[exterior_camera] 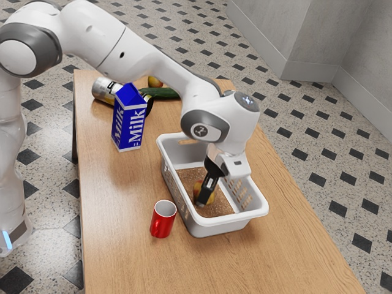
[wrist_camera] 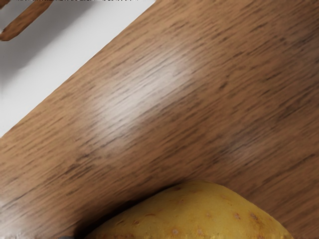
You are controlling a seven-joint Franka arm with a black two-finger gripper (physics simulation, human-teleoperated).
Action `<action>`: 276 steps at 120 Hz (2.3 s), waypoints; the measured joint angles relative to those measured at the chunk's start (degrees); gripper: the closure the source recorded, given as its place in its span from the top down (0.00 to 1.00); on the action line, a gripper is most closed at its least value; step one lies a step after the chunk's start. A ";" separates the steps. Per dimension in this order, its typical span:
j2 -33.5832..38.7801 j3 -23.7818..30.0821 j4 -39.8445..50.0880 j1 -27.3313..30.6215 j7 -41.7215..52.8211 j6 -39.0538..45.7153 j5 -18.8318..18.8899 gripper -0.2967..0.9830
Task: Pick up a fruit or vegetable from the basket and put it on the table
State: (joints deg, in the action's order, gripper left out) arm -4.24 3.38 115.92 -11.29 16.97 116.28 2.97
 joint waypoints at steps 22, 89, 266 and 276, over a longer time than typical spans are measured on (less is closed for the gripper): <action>2.18 -0.15 -1.25 0.15 -0.25 -1.38 0.12 0.52; 15.18 0.18 -3.56 -0.11 0.15 -12.37 -0.39 0.59; -1.01 34.23 -25.87 -0.48 -2.65 -15.10 -0.07 0.70; -0.80 35.34 -25.90 -0.07 -2.81 -15.19 -0.14 0.73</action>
State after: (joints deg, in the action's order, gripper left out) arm -5.05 38.72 90.02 -11.36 14.17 101.09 2.83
